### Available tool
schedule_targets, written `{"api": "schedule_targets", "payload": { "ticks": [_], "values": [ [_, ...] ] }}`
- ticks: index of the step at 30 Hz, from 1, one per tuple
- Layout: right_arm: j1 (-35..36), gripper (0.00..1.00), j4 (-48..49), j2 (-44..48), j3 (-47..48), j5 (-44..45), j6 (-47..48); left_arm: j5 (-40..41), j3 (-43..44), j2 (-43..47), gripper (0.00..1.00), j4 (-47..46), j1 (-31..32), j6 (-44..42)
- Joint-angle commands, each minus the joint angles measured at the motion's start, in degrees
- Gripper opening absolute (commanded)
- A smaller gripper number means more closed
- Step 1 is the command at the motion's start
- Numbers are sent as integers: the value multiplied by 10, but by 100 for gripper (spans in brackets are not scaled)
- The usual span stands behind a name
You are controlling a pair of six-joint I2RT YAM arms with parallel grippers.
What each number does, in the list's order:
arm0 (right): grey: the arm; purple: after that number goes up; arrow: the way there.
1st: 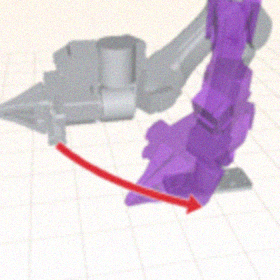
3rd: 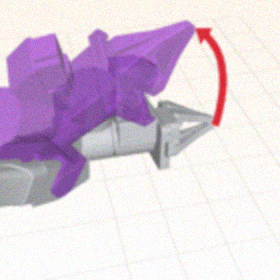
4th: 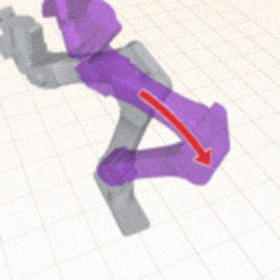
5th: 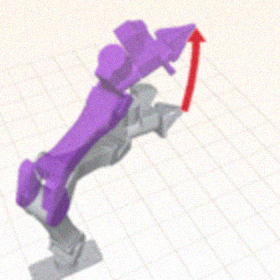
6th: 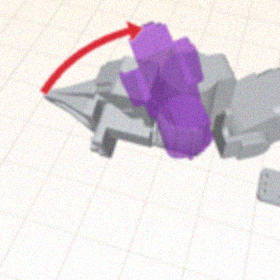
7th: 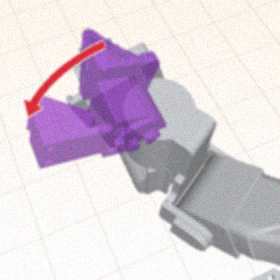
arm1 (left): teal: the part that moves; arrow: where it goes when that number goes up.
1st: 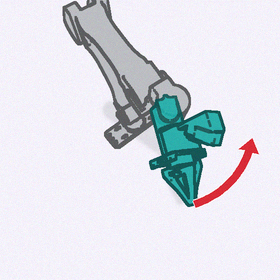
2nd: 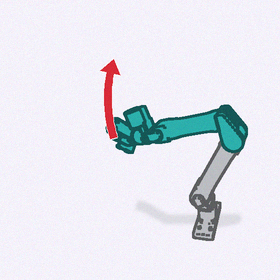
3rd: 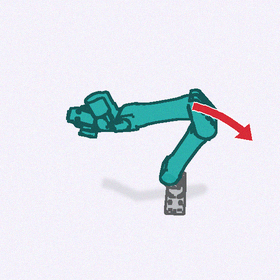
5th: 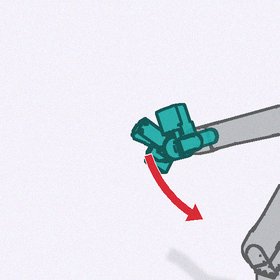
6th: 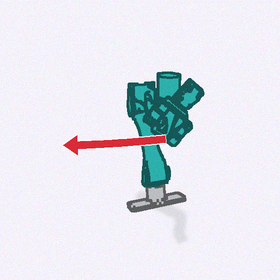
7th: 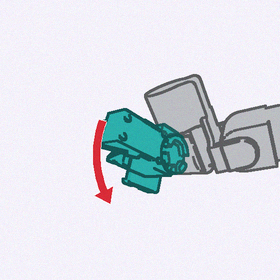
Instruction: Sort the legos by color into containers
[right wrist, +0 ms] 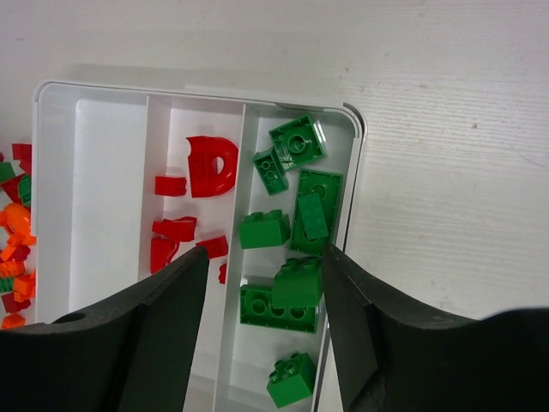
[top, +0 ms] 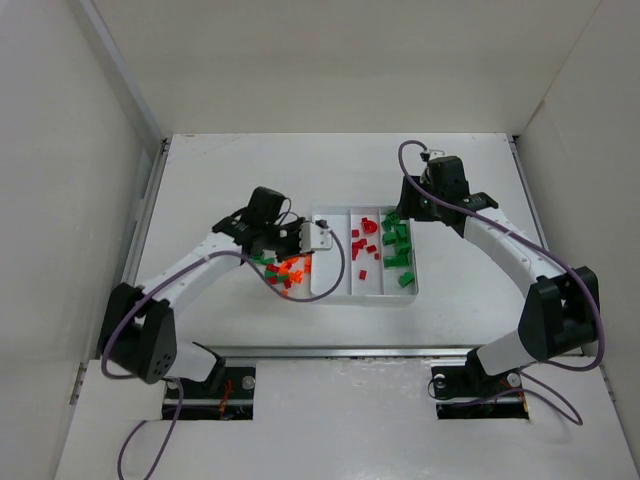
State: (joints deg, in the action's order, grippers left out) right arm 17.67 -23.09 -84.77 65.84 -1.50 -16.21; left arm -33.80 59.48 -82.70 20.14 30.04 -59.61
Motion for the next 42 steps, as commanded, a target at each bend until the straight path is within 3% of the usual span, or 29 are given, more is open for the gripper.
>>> {"api": "schedule_targets", "payload": {
  "ticks": [1,4,7,11,14,24,39,42],
  "values": [
    [-2,61,9,14,9,-4,8,15,-93,73,20,-19,-10,11],
    [4,61,9,14,14,-4,8,51,-156,104,20,-73,-17,35],
    [4,61,4,8,14,3,13,86,-187,115,29,-89,-17,86],
    [4,61,4,8,14,3,14,118,-198,102,37,-89,-23,118],
    [4,61,9,8,14,3,14,135,-203,81,37,-89,-28,131],
    [4,61,9,3,9,3,14,103,-182,18,34,-75,-33,126],
    [4,61,9,3,3,2,14,41,-213,72,33,-50,-33,49],
    [4,61,9,3,3,2,14,41,-207,52,38,-43,-33,49]
  ]
}}
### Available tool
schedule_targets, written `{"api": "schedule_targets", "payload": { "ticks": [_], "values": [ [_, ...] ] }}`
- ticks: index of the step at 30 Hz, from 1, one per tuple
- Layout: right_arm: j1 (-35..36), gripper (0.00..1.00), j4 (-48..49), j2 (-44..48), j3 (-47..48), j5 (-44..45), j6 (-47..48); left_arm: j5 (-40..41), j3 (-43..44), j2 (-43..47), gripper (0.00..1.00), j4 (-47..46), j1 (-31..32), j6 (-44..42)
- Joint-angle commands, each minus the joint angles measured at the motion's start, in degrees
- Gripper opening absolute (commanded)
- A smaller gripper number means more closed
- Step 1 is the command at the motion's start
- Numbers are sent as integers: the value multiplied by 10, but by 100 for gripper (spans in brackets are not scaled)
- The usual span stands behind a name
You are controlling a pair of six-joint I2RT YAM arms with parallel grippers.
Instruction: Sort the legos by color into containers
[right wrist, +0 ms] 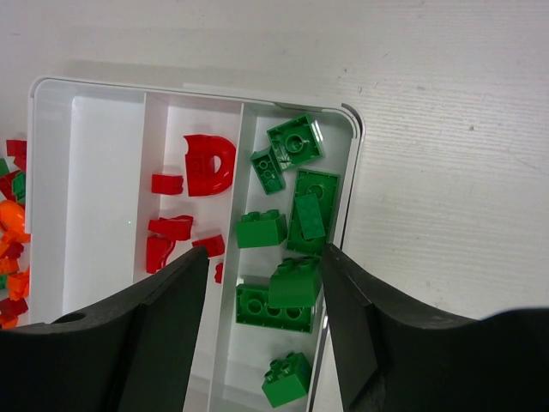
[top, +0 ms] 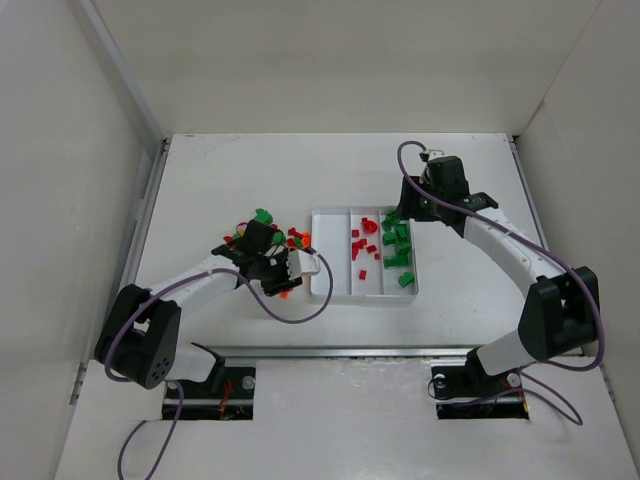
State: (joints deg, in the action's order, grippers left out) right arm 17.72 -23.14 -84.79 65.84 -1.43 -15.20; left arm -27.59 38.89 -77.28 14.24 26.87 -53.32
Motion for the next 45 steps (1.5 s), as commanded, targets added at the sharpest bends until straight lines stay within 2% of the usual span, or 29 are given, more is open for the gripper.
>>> {"api": "schedule_targets", "payload": {
  "ticks": [1,11,20,24,29,30,37,41,45],
  "values": [
    [4,61,10,3,3,1,3,-21,-1,-10,38,16,-2,-14],
    [4,61,10,3,-9,6,3,-21,-1,-24,41,27,-2,-47],
    [4,61,10,-2,-9,6,3,-21,9,-50,38,3,4,-23],
    [4,61,10,-2,-14,6,3,-21,9,-50,31,-13,4,2],
    [4,61,10,-2,-14,6,3,-16,9,-32,2,3,4,9],
    [4,61,10,-2,-14,6,3,-16,9,-24,0,14,4,9],
    [4,61,10,-7,-4,6,9,-62,27,77,0,54,-30,-44],
    [4,61,10,-7,-4,6,9,-120,50,100,0,-17,-30,-20],
    [4,61,15,-7,2,6,14,-156,103,30,0,-101,11,35]
  ]
}}
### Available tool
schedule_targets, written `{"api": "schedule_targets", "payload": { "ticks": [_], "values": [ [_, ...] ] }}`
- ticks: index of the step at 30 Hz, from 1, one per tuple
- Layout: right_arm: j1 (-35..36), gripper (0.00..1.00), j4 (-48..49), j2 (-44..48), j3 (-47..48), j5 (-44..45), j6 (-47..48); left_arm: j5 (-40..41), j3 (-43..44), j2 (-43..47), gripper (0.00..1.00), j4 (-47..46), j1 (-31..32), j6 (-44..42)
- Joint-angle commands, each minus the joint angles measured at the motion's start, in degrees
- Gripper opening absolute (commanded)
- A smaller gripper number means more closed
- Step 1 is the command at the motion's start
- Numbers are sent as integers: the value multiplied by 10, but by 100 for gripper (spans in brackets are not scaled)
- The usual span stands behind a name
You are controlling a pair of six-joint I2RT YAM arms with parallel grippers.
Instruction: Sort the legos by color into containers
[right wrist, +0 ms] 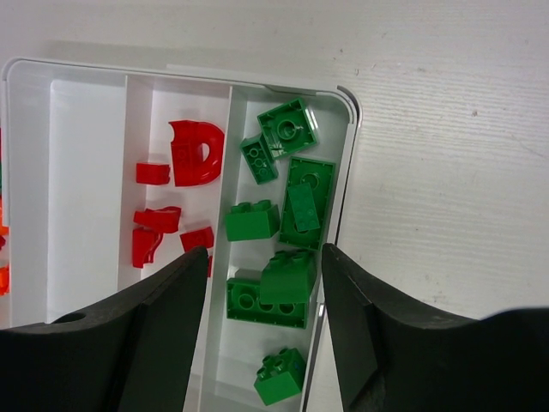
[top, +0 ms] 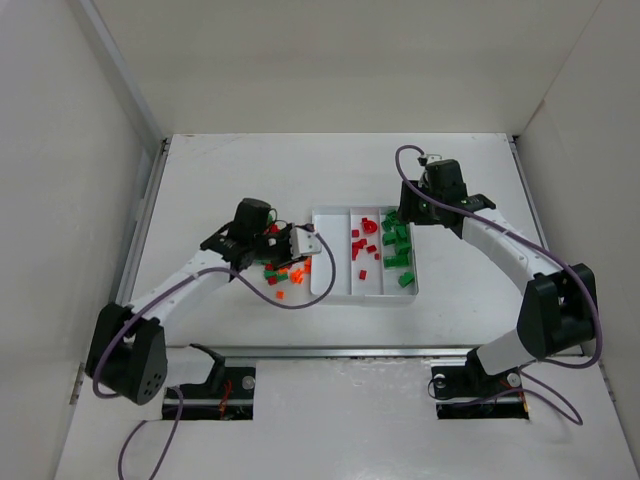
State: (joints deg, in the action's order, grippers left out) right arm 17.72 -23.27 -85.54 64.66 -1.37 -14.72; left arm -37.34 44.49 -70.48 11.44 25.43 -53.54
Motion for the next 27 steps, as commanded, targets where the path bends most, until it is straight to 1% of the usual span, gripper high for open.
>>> {"api": "schedule_targets", "payload": {
  "ticks": [1,2,3,5,7,9,10,12,13,14,15,17,18,19,21,24,26,27],
  "values": [
    [-1,61,16,6,13,6,9,-58,66,-63,0,-73,32,37],
    [-1,61,16,6,13,6,9,-68,89,-118,0,-78,40,47],
    [-1,61,16,13,8,6,9,-73,138,-147,0,-72,57,60],
    [-7,61,16,13,8,11,14,-78,182,-218,0,-72,74,72],
    [-7,61,16,20,3,11,14,-78,222,-249,0,-79,102,77],
    [-7,61,11,27,-2,16,14,-78,239,-283,6,-85,122,72],
    [-7,61,11,33,-2,22,14,-78,252,-293,8,-79,122,72],
    [-12,61,6,40,-8,27,14,-73,258,-315,18,-72,129,72],
    [-12,61,6,47,-8,27,14,-73,266,-320,25,-67,129,72],
    [-12,61,6,52,-13,27,14,-73,266,-320,38,-61,134,72],
    [-12,61,1,52,-13,32,14,-68,266,-320,44,-61,134,72],
    [-12,61,1,57,-13,32,14,-68,266,-320,52,-67,139,66],
    [-12,61,1,57,-13,32,14,-68,266,-320,58,-67,145,66],
    [-12,61,1,57,-13,32,14,-68,266,-315,63,-72,145,66],
    [-12,61,1,57,-13,32,14,-63,271,-315,67,-72,150,66],
    [-12,61,-5,57,-13,32,14,-51,271,-296,67,-72,150,79],
    [-12,61,-5,57,-13,32,14,-24,271,-274,67,-67,150,88],
    [-12,61,-5,63,-13,32,14,-18,264,-264,64,-52,143,88]
  ]
}}
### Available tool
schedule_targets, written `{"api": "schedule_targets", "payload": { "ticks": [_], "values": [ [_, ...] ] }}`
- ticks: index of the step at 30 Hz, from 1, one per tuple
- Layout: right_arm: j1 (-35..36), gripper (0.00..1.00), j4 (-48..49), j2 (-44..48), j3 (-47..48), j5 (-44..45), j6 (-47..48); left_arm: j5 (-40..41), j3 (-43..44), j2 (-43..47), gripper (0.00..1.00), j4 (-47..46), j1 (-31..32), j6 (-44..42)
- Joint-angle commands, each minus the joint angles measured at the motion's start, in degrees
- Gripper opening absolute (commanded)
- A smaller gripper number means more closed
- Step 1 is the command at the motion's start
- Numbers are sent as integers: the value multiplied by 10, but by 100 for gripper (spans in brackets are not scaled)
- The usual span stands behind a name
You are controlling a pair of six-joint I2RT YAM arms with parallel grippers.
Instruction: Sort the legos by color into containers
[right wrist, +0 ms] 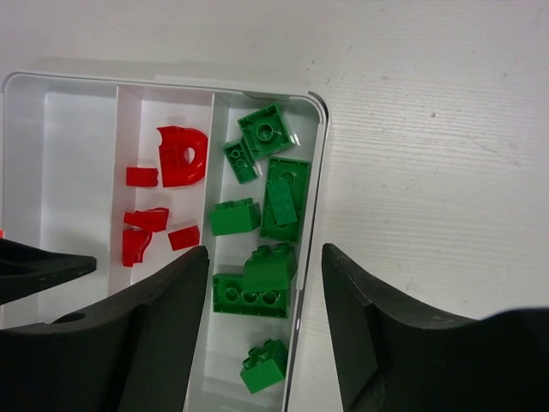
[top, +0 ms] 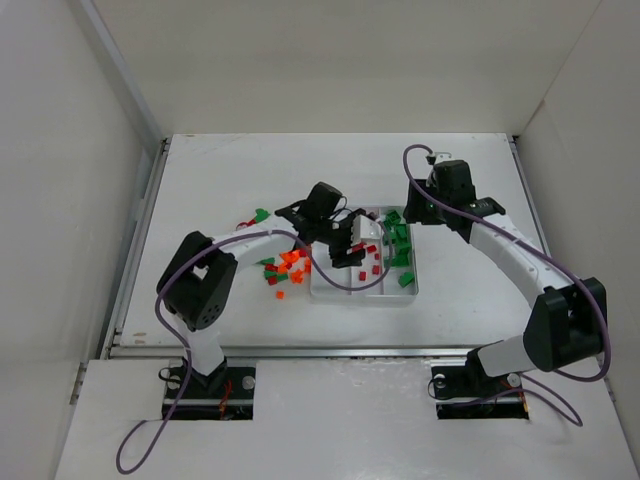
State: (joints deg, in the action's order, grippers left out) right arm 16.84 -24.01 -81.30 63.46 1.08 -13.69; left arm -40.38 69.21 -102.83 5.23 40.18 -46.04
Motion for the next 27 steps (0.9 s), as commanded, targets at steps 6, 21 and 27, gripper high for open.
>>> {"api": "schedule_targets", "payload": {
  "ticks": [6,21,27],
  "values": [
    [26,61,-9,21,5,32,10,69,-62,156,40,117,-73,-49],
    [62,61,-17,-46,62,21,22,207,-294,297,33,234,-212,-300],
    [62,61,-10,-40,55,26,17,175,-283,272,34,234,-212,-314]
  ]
}}
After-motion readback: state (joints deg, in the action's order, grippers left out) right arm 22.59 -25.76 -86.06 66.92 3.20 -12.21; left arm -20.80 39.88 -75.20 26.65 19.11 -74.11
